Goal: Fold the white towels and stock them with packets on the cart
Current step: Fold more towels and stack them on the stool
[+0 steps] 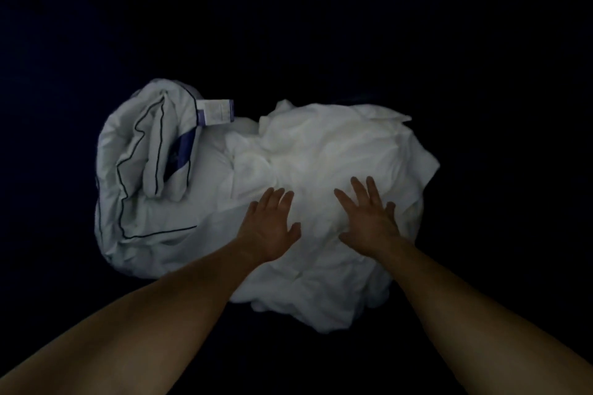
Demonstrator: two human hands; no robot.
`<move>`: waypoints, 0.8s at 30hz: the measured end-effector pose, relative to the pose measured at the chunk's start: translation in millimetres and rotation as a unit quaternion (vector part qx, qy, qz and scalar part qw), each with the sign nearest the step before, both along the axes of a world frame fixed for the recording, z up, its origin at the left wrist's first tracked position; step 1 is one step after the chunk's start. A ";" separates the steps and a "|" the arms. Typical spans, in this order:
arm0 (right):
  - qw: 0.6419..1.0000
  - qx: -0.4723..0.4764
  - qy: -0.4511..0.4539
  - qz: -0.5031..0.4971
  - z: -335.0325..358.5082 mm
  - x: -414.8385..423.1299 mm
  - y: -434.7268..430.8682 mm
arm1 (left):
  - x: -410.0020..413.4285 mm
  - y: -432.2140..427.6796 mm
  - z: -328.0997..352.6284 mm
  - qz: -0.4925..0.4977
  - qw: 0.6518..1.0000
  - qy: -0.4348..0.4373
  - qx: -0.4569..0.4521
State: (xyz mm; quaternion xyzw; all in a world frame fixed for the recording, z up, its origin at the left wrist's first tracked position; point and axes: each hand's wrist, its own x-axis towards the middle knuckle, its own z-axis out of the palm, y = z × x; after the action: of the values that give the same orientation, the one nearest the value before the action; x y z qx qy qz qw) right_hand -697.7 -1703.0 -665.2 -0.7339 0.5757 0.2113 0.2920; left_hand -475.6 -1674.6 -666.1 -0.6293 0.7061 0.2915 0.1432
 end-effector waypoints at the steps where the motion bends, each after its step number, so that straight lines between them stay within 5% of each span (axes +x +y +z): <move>1: 1.000 -0.001 0.006 0.015 -12.4 3.1 -2.4 | -1.2 0.9 -10.4 -0.003 1.000 0.006 0.004; 8: 0.993 -0.027 -0.092 -0.068 -29.2 19.9 0.5 | -12.0 13.2 -35.8 0.003 0.998 0.038 0.043; 13: 0.958 0.002 -0.264 -0.114 55.6 13.1 0.6 | -18.9 -3.8 5.3 -0.001 0.997 0.061 0.047; 18: 0.935 0.013 -0.343 -0.093 147.7 1.1 18.9 | -24.1 -17.7 69.2 -0.039 0.973 0.226 -0.040; 24: 0.856 -0.054 -0.442 -0.263 229.9 -40.3 32.8 | -62.2 -19.5 183.9 0.146 0.932 0.331 0.012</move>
State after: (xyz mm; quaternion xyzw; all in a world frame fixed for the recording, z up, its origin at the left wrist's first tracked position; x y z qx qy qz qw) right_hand -738.0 -1670.2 -435.3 -0.5862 0.5680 -0.2515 0.5201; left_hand -537.8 -1694.1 -482.1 -0.5912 0.6103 0.5097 -0.1352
